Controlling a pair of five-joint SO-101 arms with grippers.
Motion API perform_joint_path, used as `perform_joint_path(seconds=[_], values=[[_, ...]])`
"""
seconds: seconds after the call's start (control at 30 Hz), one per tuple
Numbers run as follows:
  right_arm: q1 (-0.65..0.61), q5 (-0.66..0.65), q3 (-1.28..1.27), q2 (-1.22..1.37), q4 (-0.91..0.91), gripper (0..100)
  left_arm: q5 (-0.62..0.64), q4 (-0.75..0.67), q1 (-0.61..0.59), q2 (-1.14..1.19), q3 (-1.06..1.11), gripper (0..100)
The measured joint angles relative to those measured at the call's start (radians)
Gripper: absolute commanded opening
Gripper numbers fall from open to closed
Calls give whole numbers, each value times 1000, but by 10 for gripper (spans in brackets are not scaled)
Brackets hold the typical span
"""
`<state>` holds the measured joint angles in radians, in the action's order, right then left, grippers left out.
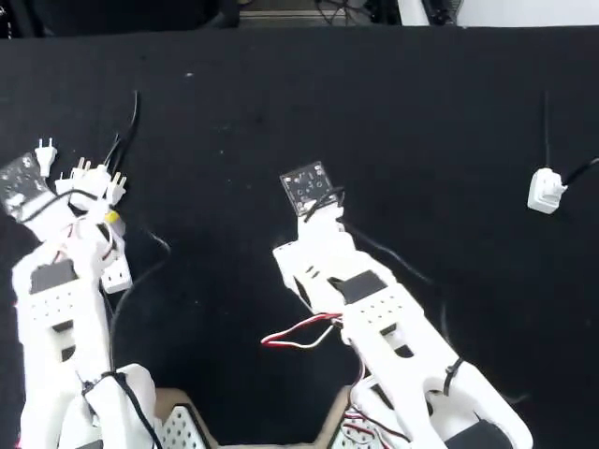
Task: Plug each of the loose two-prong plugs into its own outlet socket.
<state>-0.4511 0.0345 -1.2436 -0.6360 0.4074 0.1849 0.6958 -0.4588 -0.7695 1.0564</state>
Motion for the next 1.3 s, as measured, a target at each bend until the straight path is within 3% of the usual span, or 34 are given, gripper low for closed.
perform_joint_path(seconds=[0.37,0.8,1.03,1.3], values=[[0,0,0,0,0,223,-348,265,-77,54,-227,221],[0,0,0,0,0,223,-842,555,-238,591,-588,221],[0,0,0,0,0,223,-974,675,-242,755,-692,221],[0,0,0,0,0,223,-988,683,-249,844,-697,221]])
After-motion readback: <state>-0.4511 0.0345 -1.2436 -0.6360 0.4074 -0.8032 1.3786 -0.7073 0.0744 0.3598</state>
